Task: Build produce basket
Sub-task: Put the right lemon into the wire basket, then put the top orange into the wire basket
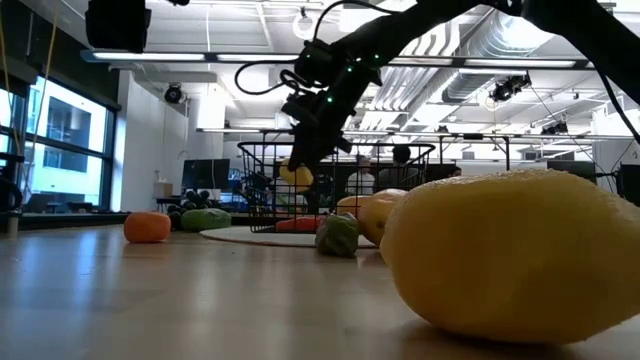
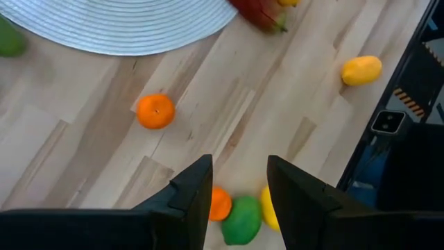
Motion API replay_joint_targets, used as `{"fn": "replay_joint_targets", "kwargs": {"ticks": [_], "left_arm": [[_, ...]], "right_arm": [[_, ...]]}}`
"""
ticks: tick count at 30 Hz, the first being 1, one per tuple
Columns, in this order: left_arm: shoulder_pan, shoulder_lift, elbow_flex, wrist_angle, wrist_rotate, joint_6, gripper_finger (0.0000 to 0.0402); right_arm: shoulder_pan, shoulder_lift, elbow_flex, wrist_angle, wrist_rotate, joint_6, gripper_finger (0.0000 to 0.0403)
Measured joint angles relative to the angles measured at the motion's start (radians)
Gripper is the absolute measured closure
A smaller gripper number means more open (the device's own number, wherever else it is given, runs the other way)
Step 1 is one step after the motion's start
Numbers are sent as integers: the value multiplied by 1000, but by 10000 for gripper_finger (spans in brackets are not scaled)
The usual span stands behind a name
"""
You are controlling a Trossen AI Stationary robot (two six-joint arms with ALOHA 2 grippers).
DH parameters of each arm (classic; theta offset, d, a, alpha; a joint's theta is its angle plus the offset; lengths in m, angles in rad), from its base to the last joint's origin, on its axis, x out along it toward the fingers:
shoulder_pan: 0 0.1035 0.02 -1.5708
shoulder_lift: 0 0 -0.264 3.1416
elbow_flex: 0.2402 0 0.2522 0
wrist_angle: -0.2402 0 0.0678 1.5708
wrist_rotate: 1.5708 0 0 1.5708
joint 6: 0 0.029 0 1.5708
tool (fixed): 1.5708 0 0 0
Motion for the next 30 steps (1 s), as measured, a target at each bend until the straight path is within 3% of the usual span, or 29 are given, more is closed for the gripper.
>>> {"fn": "replay_joint_targets", "kwargs": {"ticks": [9, 22, 30], "left_arm": [[-38, 0, 0, -3, 0, -54, 272], [-91, 0, 0, -5, -44, -130, 272], [-129, 14, 1, -6, -105, -45, 263]], "right_arm": [[0, 0, 0, 8, 26, 16, 200], [0, -35, 2, -40, -2, 17, 197], [-6, -107, 2, -99, -5, 3, 197]]}}
